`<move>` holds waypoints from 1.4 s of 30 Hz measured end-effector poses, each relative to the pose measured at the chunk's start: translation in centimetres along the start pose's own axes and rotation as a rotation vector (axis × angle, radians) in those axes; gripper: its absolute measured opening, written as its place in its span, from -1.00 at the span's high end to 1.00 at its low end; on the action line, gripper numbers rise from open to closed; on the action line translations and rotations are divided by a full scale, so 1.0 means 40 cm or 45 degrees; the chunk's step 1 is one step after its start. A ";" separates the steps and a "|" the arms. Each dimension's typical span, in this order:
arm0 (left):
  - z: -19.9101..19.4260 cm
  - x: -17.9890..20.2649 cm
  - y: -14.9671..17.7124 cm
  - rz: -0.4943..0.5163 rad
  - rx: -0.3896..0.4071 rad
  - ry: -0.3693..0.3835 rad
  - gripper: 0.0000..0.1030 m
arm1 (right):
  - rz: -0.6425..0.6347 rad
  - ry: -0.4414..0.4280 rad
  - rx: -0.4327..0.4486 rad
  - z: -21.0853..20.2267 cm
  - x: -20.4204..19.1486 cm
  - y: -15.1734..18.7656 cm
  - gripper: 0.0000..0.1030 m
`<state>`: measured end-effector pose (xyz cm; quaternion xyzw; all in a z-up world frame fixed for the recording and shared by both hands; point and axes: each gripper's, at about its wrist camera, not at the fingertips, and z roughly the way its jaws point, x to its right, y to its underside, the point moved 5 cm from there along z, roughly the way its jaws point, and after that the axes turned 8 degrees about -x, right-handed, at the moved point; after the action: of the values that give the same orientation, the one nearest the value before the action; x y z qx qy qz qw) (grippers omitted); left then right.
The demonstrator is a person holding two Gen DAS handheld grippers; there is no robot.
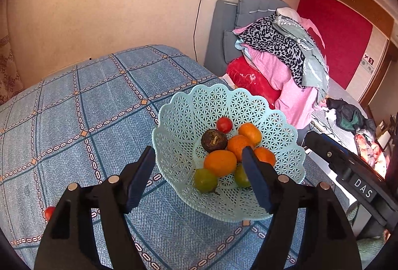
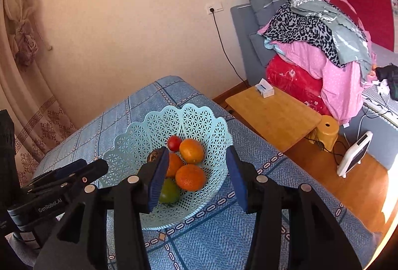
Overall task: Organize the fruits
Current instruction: 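Withdraw both tools from the basket toward the last red and green tomatoes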
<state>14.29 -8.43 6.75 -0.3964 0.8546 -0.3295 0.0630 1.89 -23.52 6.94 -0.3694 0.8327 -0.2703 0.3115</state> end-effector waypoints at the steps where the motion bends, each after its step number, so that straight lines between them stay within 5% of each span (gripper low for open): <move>1: -0.004 -0.005 -0.002 -0.007 0.005 -0.012 -0.50 | 0.006 -0.002 0.002 -0.004 0.003 0.002 0.07; 8: -0.078 -0.038 -0.026 -0.056 0.092 -0.026 -0.83 | 0.013 -0.034 0.010 -0.030 -0.016 0.022 0.07; 29: -0.342 -0.246 0.050 -0.142 0.248 -0.227 -0.90 | -0.202 -0.243 -0.051 -0.051 -0.286 0.122 0.06; 42: -0.360 -0.453 0.136 -0.323 0.193 -0.344 -0.90 | -0.338 -0.327 -0.160 -0.007 -0.434 0.203 0.06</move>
<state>17.81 14.55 11.80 -0.5357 0.7544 -0.3419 0.1647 7.30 -5.13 7.14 -0.5260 0.7455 -0.2071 0.3531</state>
